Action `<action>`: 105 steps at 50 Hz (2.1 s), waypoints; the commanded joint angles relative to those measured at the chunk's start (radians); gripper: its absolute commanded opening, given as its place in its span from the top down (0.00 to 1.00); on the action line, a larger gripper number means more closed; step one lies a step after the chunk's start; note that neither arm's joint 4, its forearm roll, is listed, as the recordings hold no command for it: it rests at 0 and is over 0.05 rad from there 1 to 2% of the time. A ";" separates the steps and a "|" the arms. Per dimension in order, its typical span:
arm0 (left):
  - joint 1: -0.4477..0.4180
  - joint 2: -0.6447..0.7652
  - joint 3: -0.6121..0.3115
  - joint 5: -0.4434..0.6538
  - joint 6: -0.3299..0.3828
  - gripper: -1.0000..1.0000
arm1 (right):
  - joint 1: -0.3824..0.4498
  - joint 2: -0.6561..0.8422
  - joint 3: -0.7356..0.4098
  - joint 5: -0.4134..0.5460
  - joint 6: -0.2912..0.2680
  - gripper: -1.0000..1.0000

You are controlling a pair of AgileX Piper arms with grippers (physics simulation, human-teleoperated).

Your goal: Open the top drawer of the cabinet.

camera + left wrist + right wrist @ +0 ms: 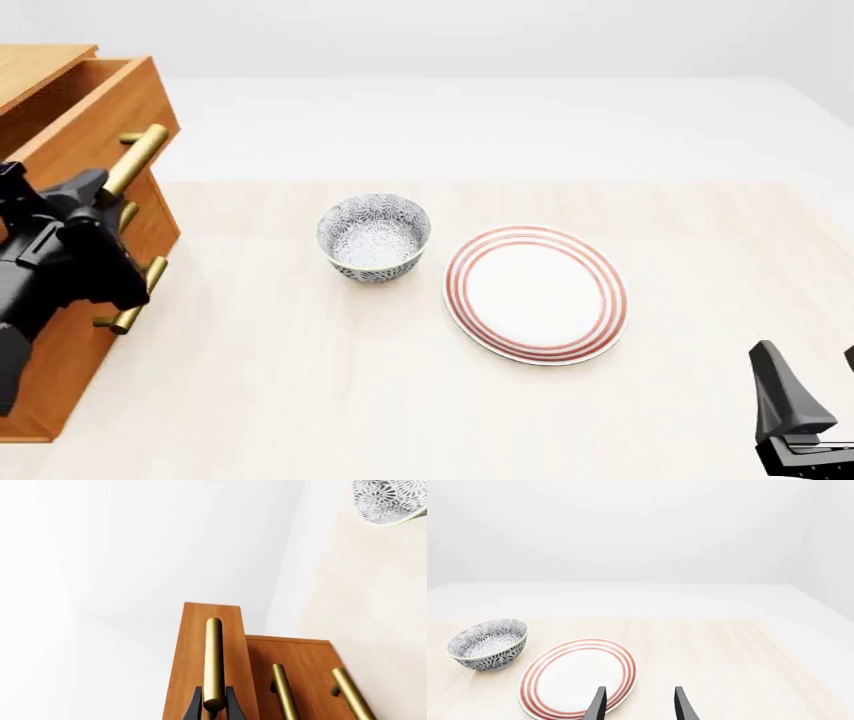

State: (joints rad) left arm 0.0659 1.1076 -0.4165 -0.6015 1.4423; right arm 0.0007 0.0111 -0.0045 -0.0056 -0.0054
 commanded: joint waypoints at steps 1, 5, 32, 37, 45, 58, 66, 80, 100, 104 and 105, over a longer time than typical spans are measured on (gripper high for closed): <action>-0.036 -0.057 0.048 -0.004 -0.005 1.00 | 0.000 0.000 0.000 0.000 0.000 0.00; -0.043 -0.066 0.054 -0.006 -0.007 1.00 | 0.000 0.000 0.000 0.000 0.000 0.00; -0.089 -0.151 0.097 0.013 -0.014 1.00 | 0.000 0.000 0.000 0.000 0.000 0.00; -0.098 -0.176 0.094 0.032 -0.012 1.00 | 0.000 0.000 0.000 0.000 0.000 0.00; -0.116 -0.181 0.083 0.042 -0.012 1.00 | 0.000 0.000 0.000 0.000 0.000 0.00; -0.157 -0.204 0.076 0.088 -0.042 0.00 | 0.000 0.000 0.000 0.000 0.000 0.00; -0.179 -0.237 0.049 0.150 -0.070 0.00 | 0.000 0.000 0.000 0.000 0.000 0.00; -0.205 -0.338 -0.020 0.282 -0.143 0.00 | 0.000 0.000 0.000 0.000 0.000 0.00; -0.185 -0.364 -0.084 0.350 -0.368 0.00 | 0.000 0.000 0.000 0.000 0.000 0.00; -0.195 -0.360 -0.109 0.372 -0.436 0.00 | 0.000 0.000 0.000 0.000 0.000 0.00; -0.196 -0.364 -0.112 0.374 -0.450 0.00 | 0.000 0.000 0.000 0.000 0.000 0.00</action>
State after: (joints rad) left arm -0.1242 0.7513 -0.4909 -0.2625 1.1158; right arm 0.0007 0.0112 -0.0045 -0.0056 -0.0055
